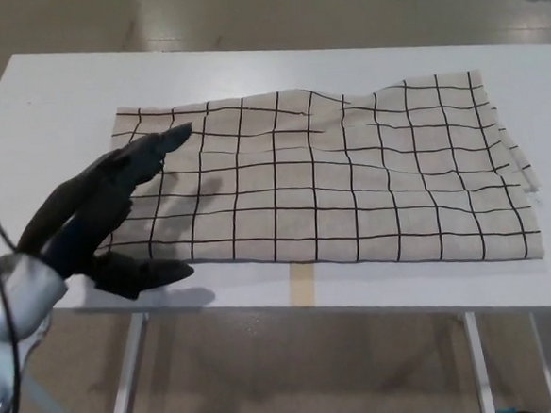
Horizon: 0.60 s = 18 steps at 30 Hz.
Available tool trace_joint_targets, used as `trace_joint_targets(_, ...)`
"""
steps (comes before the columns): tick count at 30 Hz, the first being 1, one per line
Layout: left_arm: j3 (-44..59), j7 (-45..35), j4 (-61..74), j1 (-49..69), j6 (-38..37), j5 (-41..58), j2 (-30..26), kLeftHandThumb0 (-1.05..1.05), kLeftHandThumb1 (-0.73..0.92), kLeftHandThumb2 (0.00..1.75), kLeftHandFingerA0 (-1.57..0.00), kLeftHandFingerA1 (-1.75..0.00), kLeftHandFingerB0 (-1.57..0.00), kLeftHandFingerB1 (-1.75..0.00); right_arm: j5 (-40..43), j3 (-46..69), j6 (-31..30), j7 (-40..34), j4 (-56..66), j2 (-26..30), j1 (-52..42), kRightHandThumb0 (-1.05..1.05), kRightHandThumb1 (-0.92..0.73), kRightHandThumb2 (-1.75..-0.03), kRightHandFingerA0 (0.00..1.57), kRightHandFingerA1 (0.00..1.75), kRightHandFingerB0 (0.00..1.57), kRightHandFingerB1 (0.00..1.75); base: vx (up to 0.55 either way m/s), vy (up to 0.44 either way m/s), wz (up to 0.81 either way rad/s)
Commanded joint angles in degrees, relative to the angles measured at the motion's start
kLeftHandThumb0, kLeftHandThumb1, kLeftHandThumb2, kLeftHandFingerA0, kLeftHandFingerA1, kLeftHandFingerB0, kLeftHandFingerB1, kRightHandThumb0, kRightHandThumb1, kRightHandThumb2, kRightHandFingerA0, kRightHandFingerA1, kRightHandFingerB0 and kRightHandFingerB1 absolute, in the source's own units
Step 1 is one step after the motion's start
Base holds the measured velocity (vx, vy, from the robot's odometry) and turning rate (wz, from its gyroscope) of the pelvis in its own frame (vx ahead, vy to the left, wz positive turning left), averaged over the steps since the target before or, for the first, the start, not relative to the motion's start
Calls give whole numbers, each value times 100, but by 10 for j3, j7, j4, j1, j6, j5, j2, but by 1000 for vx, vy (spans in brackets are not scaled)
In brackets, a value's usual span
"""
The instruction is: Use the left hand to fold a white towel with checkered patterns in half.
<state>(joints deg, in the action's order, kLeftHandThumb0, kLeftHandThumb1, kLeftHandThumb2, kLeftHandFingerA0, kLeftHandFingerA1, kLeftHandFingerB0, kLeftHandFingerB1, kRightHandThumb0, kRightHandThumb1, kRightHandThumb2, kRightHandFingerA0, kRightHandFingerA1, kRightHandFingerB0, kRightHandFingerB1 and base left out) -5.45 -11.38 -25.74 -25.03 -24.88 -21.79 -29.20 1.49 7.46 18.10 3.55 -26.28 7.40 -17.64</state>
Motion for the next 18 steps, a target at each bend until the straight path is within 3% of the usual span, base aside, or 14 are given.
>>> trace_joint_targets(1, -95, 104, -135, -102, 81, -180, -29, -53, 35, 72, 0, -9, 0, -20, 1, 3, 27, 1, 1, 0, -10, -38, -59, -57, 57, 46, 51, 43, 0, 0, 0)
trace_joint_targets(4, -114, 117, -157, -118, 88, -189, -33, -53, 35, 72, 0, -9, 0, -20, 1, 3, 28, 3, 0, 0, -10, -38, -59, -57, 57, 46, 51, 43, 0, 0, 0)
trace_joint_targets(5, -124, 130, -172, -127, 91, -197, -31, -46, 40, 58, 0, -7, 0, -22, 7, 4, 28, 7, -1, -2, -10, -36, -59, -57, 58, 48, 50, 43, 0, 0, 0)
trace_joint_targets(7, -150, 164, -208, -144, 96, -215, -30, -48, 44, 54, 0, -8, 0, -22, 16, 7, 29, 9, -1, -7, -12, -36, -59, -57, 58, 48, 50, 43, 0, 0, 0)
trace_joint_targets(8, -159, 180, -218, -147, 96, -222, -31, -51, 33, 70, 0, -9, 0, -20, 13, 6, 31, 8, -2, -7, -12, -36, -59, -57, 58, 48, 50, 43, 0, 0, 0)
trace_joint_targets(18, -224, 245, -301, -188, 100, -249, -22, -51, 34, 70, 0, -10, 0, -21, -2, 5, 37, -3, -2, -2, -14, -35, -59, -57, 59, 47, 52, 44, 0, 0, 0)
